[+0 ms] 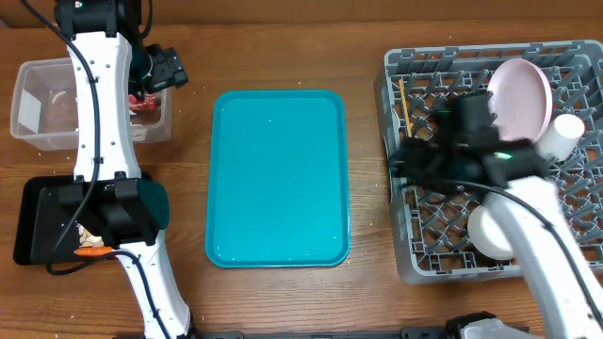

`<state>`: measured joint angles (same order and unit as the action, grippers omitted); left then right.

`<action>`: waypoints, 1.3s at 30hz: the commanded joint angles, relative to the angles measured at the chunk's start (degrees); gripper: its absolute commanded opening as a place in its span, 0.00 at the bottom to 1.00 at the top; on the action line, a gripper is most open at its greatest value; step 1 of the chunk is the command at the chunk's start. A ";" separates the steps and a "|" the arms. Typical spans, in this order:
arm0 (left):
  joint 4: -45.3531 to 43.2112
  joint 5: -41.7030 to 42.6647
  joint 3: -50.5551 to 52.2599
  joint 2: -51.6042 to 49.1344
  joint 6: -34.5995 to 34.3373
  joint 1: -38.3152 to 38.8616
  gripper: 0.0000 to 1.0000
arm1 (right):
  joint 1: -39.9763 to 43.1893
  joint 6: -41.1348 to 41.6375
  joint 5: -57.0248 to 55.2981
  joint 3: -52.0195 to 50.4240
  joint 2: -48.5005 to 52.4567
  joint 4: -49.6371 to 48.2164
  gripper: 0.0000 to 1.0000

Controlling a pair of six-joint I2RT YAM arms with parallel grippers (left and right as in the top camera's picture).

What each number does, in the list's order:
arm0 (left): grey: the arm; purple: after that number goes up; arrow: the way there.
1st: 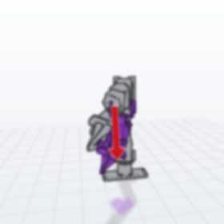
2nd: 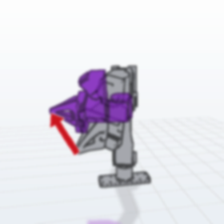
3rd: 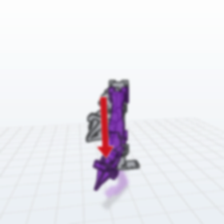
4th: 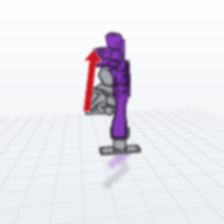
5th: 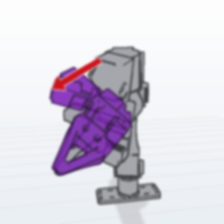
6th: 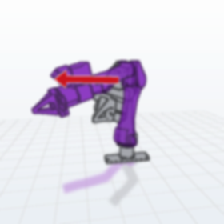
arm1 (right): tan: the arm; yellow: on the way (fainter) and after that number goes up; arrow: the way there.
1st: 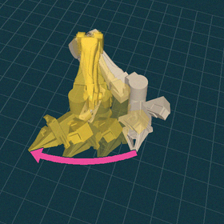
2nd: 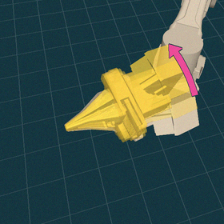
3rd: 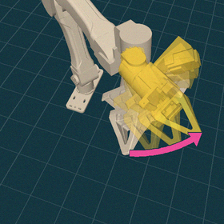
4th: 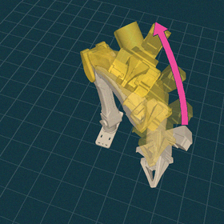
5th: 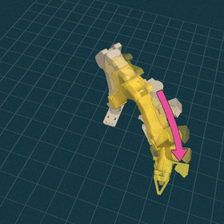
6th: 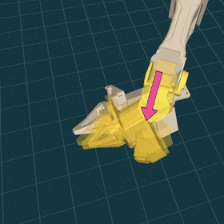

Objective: Sort waste into correct bins and load items into the dishwasher rack

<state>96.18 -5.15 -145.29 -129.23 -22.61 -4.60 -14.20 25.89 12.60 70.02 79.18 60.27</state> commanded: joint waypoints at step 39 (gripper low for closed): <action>-0.22 0.31 -1.09 0.50 -1.22 0.13 1.00 | -24.00 5.44 -34.58 0.04 21.79 -30.18 1.00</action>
<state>96.03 -5.13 -145.29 -129.23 -22.61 -4.60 -38.28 31.46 -20.12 69.93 100.71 30.48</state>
